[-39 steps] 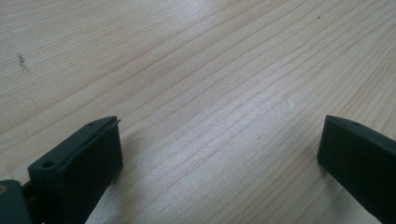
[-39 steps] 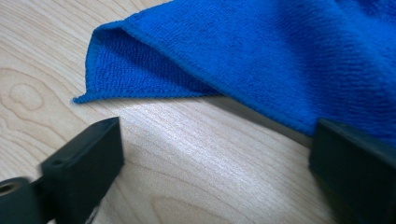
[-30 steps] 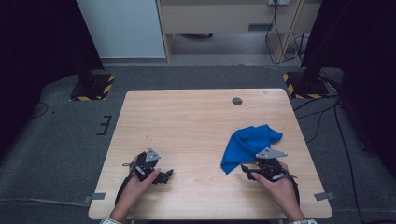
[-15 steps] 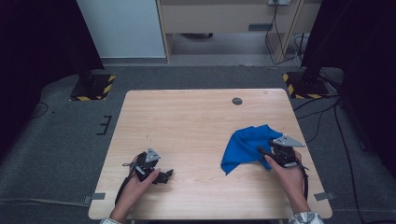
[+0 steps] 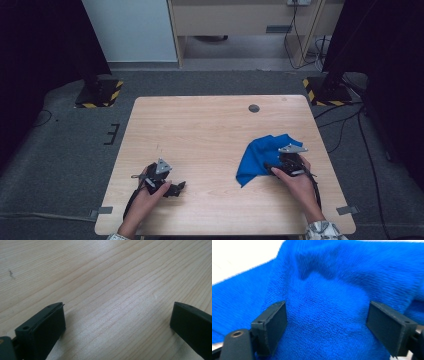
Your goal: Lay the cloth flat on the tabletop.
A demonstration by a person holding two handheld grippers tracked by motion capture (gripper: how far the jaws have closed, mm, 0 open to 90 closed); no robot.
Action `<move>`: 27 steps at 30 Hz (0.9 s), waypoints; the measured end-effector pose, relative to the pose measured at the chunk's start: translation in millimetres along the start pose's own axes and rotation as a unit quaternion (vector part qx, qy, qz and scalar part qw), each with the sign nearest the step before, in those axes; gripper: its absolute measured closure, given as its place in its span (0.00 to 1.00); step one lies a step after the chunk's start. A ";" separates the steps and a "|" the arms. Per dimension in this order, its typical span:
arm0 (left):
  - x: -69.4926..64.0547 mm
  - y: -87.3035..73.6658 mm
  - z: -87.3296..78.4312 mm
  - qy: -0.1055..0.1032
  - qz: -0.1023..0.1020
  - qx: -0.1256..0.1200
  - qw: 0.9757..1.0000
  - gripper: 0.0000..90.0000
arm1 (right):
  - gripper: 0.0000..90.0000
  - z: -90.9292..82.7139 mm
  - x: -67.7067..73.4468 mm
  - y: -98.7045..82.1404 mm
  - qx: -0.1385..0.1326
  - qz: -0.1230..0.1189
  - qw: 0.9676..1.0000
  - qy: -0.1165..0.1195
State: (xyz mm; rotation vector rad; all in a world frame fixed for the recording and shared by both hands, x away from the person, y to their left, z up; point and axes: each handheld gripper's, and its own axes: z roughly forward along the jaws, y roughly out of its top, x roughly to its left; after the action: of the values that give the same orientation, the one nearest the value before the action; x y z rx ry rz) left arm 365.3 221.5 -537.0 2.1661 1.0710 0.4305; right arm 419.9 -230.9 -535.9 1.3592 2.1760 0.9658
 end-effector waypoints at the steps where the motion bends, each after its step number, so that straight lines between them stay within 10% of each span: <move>1: 0.0 0.0 0.0 0.000 0.000 0.000 1.000 0.00 | 0.18 0.7 0.1 -0.9 -0.005 -0.003 1.000 -0.002; 14: -0.1 0.0 0.0 0.000 0.000 0.000 1.000 0.00 | 0.87 -6.4 -5.9 -1.3 -0.016 -0.023 0.999 0.016; 27: -2.5 -1.0 -0.9 0.001 -0.002 -0.001 1.000 0.00 | 0.93 -34.3 28.6 16.4 -0.081 -0.030 0.993 0.080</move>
State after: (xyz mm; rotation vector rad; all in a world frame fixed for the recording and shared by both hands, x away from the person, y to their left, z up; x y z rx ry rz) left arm 362.8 220.3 -537.1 2.1627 1.0751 0.4327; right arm 395.1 -212.4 -499.8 1.1694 2.1845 1.2379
